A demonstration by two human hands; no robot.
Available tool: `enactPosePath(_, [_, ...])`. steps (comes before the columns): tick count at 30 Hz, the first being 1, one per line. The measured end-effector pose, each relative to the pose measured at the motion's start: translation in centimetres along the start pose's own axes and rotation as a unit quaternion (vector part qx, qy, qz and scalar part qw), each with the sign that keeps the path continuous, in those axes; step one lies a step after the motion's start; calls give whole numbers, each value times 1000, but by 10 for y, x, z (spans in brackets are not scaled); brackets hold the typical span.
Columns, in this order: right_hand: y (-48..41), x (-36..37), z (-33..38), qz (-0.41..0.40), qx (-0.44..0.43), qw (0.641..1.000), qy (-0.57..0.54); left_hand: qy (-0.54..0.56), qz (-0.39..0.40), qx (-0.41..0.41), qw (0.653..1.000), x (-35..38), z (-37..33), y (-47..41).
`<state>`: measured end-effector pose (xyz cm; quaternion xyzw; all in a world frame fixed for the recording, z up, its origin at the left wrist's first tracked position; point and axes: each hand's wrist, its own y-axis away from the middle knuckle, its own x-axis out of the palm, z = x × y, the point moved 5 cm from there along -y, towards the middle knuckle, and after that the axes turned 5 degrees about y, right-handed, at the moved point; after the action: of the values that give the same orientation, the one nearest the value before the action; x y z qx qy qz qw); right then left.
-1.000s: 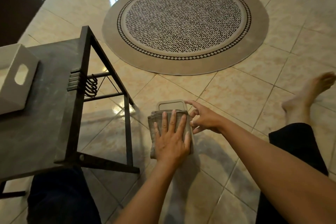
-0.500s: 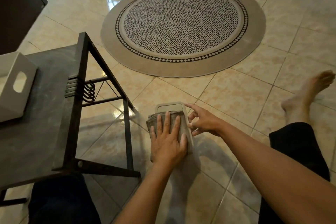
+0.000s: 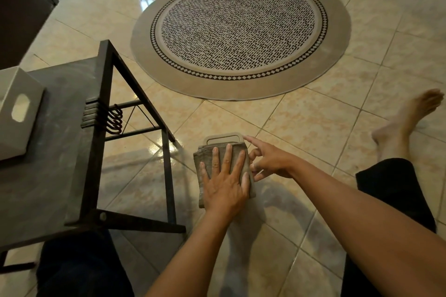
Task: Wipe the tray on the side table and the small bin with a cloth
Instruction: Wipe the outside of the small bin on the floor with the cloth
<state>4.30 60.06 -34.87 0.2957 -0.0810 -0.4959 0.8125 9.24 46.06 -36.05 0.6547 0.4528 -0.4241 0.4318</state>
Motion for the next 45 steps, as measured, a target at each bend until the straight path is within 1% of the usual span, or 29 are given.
enactPosePath(4, [1, 1, 1, -8, 1, 1000, 0, 9, 4, -24, 1000, -2, 1, -8])
enactPosePath(9, [-2, 0, 1, -5, -4, 1000, 5, -9, 5, 0, 1000, 7, -3, -9])
enactPosePath(12, [-2, 0, 0, -12, -3, 1000, 1, 4, 8, -1, 1000, -1, -3, -22])
enactPosePath(18, [-4, 2, -1, -14, -5, 1000, -4, -16, -1, 12, 1000, 7, -7, -12])
enactPosePath(21, [-4, 2, -4, -18, -4, 1000, 2, 7, -1, 16, 1000, -2, -8, -23])
enactPosePath(24, [-1, -2, -6, -17, -1, 1000, 16, 39, -29, 38, 998, -15, 6, -32])
enactPosePath(26, [-5, -5, -6, -11, 3, 1000, 8, 27, -33, 48, 998, -21, 24, -36])
enactPosePath(28, [-11, -5, -1, -5, 2, 1000, 3, 13, -17, 50, 999, -19, 34, -35])
enactPosePath(32, [-17, -5, 4, 11, -9, 1000, -16, -1, -15, 54, 998, -4, 21, -27])
enactPosePath(35, [-20, -8, 2, 15, -12, 999, -29, -22, -21, 36, 999, -7, 14, -35])
enactPosePath(38, [-21, -10, -2, 5, -12, 999, -32, -10, -38, -10, 999, -14, 23, -39])
enactPosePath(40, [-22, -10, -3, 2, -12, 999, -40, -2, -38, -19, 999, -10, 23, -31])
enactPosePath(45, [-21, -8, 0, 7, -27, 999, -44, -1, -20, 31, 999, 1, 1, -36])
